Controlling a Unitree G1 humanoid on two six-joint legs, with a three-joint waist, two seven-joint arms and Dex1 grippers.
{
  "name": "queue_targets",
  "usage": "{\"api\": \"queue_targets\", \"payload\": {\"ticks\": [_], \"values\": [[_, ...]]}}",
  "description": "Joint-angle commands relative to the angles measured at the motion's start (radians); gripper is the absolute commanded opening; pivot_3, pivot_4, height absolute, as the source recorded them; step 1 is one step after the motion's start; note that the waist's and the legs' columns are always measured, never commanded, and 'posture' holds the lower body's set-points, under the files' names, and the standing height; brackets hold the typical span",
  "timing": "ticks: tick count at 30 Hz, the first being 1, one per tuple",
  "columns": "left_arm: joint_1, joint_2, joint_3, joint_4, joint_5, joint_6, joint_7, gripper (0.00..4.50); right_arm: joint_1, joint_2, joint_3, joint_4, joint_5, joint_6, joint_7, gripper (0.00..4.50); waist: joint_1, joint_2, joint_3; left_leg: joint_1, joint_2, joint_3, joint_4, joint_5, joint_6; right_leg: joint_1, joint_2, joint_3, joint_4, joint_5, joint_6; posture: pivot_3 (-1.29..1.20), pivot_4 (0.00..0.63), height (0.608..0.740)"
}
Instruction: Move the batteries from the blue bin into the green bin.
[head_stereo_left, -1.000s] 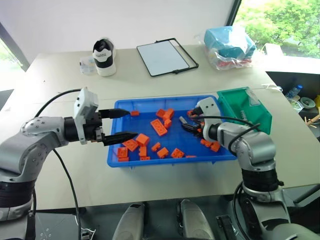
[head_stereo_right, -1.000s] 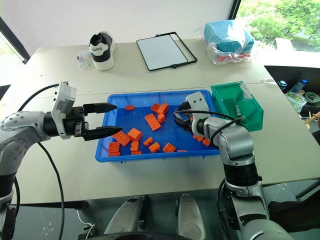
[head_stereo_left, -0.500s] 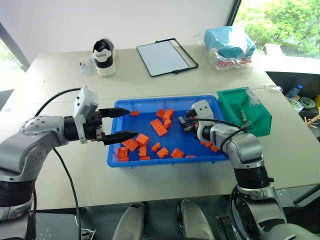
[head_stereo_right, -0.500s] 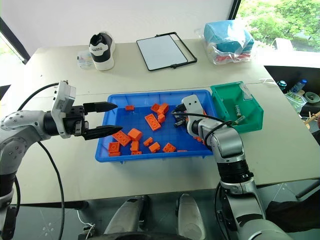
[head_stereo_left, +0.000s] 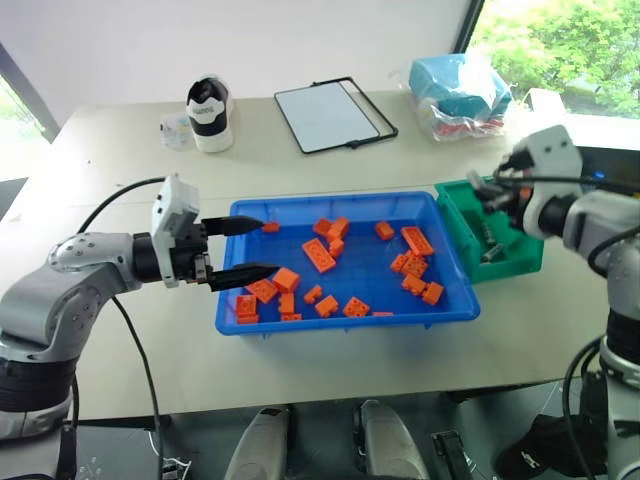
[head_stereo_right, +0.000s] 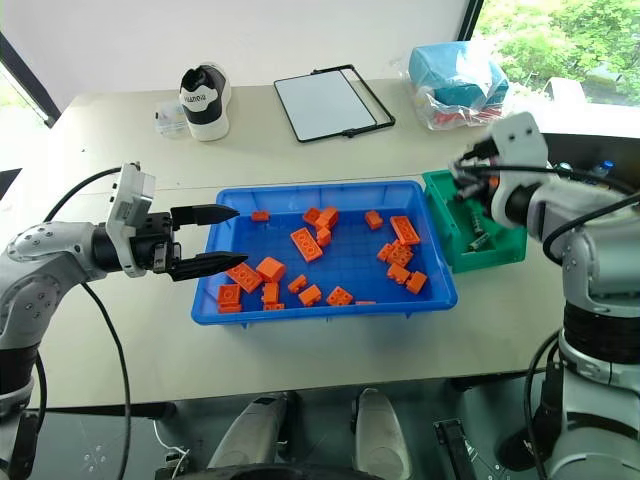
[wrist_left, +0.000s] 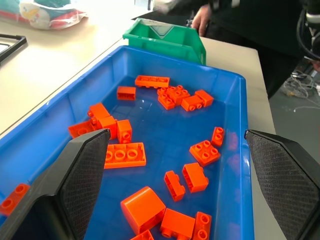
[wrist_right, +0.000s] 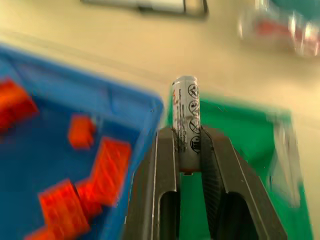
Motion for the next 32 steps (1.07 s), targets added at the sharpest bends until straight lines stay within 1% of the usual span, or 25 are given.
{"api": "queue_targets", "payload": {"ticks": [1, 2, 5, 7, 12, 15, 16, 18, 20, 24, 28, 32], "values": [[-0.027, -0.006, 0.003, -0.003, 0.007, -0.024, -0.007, 4.5, 0.011, 0.013, -0.021, -0.007, -0.031, -0.07, -0.046, 1.1, 0.0, 0.0, 0.0, 0.0, 0.0, 0.0, 0.0, 0.0, 0.0, 0.0, 0.0, 0.0, 0.0, 0.0, 0.0, 0.0, 0.15, 0.731], [-0.03, -0.007, 0.001, -0.001, 0.009, -0.024, -0.009, 4.5, 0.02, 0.011, -0.012, 0.002, -0.044, -0.09, -0.056, 1.46, 0.001, 0.0, 0.0, 0.0, 0.0, 0.0, 0.001, 0.0, 0.0, 0.0, 0.0, 0.0, 0.0, 0.0, 0.001, 0.0, 0.15, 0.731], [-0.041, -0.008, -0.001, 0.008, 0.012, -0.024, -0.015, 4.5, 0.032, 0.001, -0.01, 0.016, -0.056, -0.138, -0.061, 2.86, 0.005, 0.0, 0.0, 0.0, 0.0, 0.0, 0.002, 0.0, 0.0, 0.0, 0.001, 0.0, 0.0, 0.0, 0.001, 0.0, 0.15, 0.731], [-0.045, -0.007, -0.001, 0.015, 0.015, -0.026, -0.02, 4.5, 0.032, -0.008, -0.019, 0.008, -0.046, -0.169, -0.044, 2.86, 0.005, 0.0, 0.0, -0.001, 0.0, 0.0, 0.002, 0.0, 0.0, 0.0, 0.0, 0.0, 0.0, 0.0, 0.001, 0.0, 0.15, 0.731], [-0.048, -0.005, 0.0, 0.038, 0.024, -0.033, -0.036, 4.5, 0.022, -0.054, -0.056, -0.047, 0.049, -0.271, 0.109, 2.86, 0.005, 0.001, 0.0, -0.001, 0.0, -0.001, 0.002, 0.0, 0.0, 0.0, 0.001, -0.001, 0.0, 0.001, 0.001, 0.0, 0.15, 0.731], [-0.056, 0.021, 0.011, 0.05, 0.023, -0.02, -0.057, 4.5, 0.194, -0.21, -0.158, -0.146, 0.183, -0.433, 0.493, 2.86, 0.011, 0.002, 0.001, -0.003, 0.0, -0.001, 0.003, -0.001, 0.001, 0.0, 0.001, -0.002, -0.001, 0.0, 0.002, 0.0, 0.15, 0.731], [-0.06, 0.031, 0.017, 0.053, 0.019, -0.013, -0.064, 4.5, 0.255, -0.249, -0.194, -0.159, 0.21, -0.462, 0.58, 2.86, 0.014, 0.002, 0.001, -0.004, -0.001, -0.001, 0.003, -0.001, 0.001, 0.0, 0.001, -0.003, -0.001, 0.0, 0.003, 0.0, 0.15, 0.731], [-0.064, 0.049, 0.029, 0.064, 0.014, -0.007, -0.077, 4.5, 0.359, -0.293, -0.257, -0.159, 0.237, -0.497, 0.677, 2.86, 0.013, 0.001, 0.001, -0.006, -0.001, -0.002, 0.006, -0.003, 0.004, 0.001, 0.001, -0.005, -0.001, -0.001, 0.005, 0.0, 0.15, 0.731], [-0.064, 0.063, 0.041, 0.068, 0.01, -0.003, -0.083, 4.5, 0.432, -0.309, -0.306, -0.133, 0.242, -0.52, 0.715, 2.86, 0.011, 0.001, 0.001, -0.006, -0.001, -0.002, 0.007, -0.003, 0.004, 0.001, 0.0, -0.005, -0.001, -0.001, 0.005, 0.0, 0.15, 0.731], [-0.059, 0.082, 0.074, 0.068, -0.004, 0.013, -0.075, 4.5, 0.504, -0.29, -0.37, -0.07, 0.241, -0.543, 0.706, 2.86, 0.004, 0.001, 0.001, -0.005, 0.0, 0.0, 0.008, -0.003, 0.004, 0.001, -0.001, -0.001, -0.002, -0.001, 0.003, 0.0, 0.15, 0.731], [-0.048, 0.087, 0.092, 0.06, -0.014, 0.021, -0.068, 4.5, 0.534, -0.281, -0.388, -0.056, 0.26, -0.557, 0.703, 2.86, 0.007, 0.001, 0.001, -0.005, 0.001, 0.0, 0.008, -0.003, 0.004, 0.001, -0.001, -0.001, -0.001, -0.001, 0.003, 0.0, 0.15, 0.731], [-0.027, 0.087, 0.103, 0.042, -0.016, 0.02, -0.064, 4.5, 0.536, -0.264, -0.365, -0.065, 0.261, -0.566, 0.674, 2.86, 0.008, 0.001, 0.001, -0.006, 0.0, 0.0, 0.008, -0.003, 0.004, 0.001, -0.002, -0.001, -0.003, -0.001, 0.003, 0.0, 0.15, 0.731]]}}
